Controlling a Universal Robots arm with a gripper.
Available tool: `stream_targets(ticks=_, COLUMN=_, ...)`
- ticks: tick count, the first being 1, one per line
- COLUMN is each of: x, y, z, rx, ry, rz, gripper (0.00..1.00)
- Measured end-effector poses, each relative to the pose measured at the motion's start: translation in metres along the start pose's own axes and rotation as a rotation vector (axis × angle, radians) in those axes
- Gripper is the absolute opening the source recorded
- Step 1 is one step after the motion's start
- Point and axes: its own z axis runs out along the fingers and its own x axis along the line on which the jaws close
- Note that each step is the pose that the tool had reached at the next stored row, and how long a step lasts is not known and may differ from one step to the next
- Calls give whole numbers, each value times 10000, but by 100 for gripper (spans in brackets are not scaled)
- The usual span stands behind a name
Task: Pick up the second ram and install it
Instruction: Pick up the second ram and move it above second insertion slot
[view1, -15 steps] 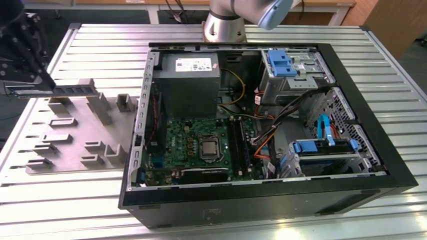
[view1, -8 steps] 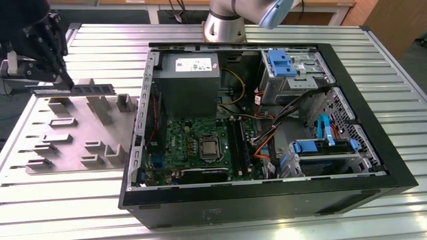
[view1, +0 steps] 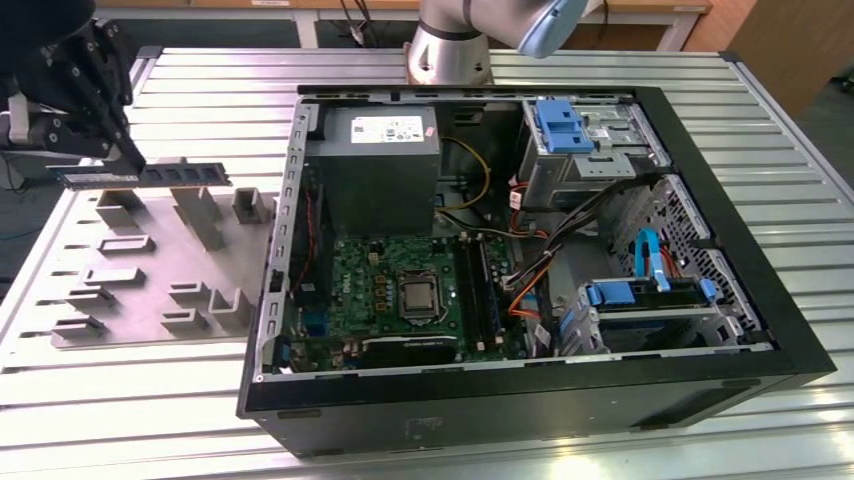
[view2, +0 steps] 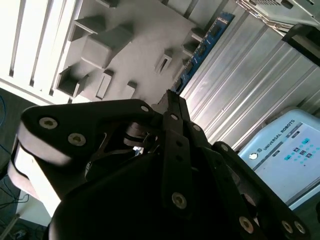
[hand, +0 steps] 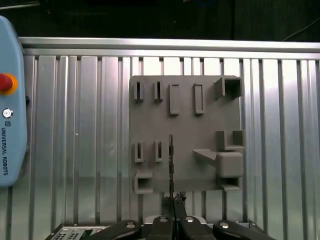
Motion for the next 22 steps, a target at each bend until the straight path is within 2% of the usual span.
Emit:
stream_targets(ticks=3, x=-1, y=-23, z=-4, rx=-4, ry=3, rz=-1, gripper=11)
stream_targets(ticks=6, x=-2, y=-118, z=-8, rx=-3, ry=2, rz=0, gripper=11)
stream_targets(ticks=22, x=-15, y=-845, z=-36, rx=-11, ry=1, rz=-1, gripper=11)
